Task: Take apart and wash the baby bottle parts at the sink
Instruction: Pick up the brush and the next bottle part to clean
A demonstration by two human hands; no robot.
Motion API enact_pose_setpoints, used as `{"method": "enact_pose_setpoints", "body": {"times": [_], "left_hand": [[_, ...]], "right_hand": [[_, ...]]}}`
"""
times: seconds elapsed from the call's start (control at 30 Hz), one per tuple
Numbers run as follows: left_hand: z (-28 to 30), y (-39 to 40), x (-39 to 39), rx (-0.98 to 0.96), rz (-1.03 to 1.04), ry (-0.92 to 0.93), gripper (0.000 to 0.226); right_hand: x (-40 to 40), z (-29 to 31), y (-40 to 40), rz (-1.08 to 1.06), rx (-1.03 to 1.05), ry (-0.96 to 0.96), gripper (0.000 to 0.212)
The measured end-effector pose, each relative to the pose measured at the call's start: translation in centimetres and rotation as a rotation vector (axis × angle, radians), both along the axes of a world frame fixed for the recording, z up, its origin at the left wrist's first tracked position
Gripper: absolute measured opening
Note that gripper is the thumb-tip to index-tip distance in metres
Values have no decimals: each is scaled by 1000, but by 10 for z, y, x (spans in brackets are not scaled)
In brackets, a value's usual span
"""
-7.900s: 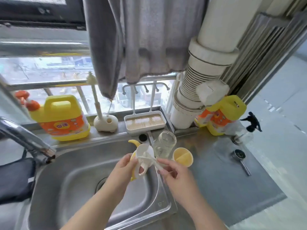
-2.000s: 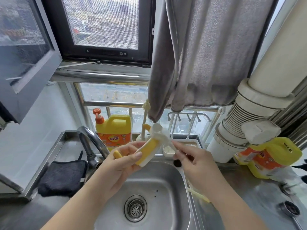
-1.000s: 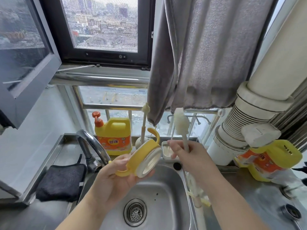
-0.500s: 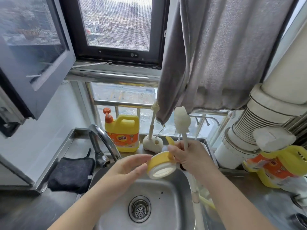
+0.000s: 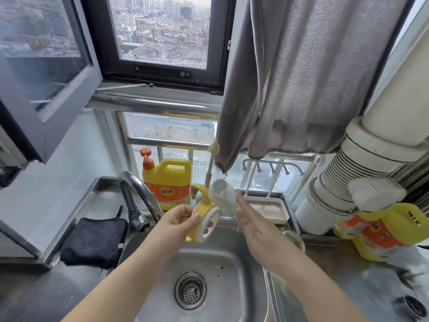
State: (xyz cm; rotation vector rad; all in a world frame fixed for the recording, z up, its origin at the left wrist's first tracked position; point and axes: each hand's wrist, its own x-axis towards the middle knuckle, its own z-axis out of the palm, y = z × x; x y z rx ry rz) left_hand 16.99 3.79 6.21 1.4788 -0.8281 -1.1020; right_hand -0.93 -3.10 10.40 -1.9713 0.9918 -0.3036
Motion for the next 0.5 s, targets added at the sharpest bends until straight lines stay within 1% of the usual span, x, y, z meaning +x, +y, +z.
{"method": "enact_pose_setpoints", "body": {"times": [0.1,0.17,0.27,0.3,0.37,0.43,0.5], "left_hand": [[1,-1,-2,-6,26,8,17],[1,0,-2,-12,42,35,17],[2,0,-1,-24,57,64,14],[2,0,-1,-27,51,71,14],[3,2,-3,-44,23,82,14],[3,4,-4,-61,-2,79,14],[4,4,-2,-85,15,76,12]], "right_hand": [[-2,-4,3,-28,-130,-40,39],[-5,-4,4,-70,-185,-65,46],[-9,-3,10,-63,-193,-82,59],[-9,-2,12,-47,-177,-103,59],[-6,-1,12,-23,-163,-149,51],[-1,-2,13,-7,-196,-151,45],[2,-6,18,48,-231,-132,49]]}}
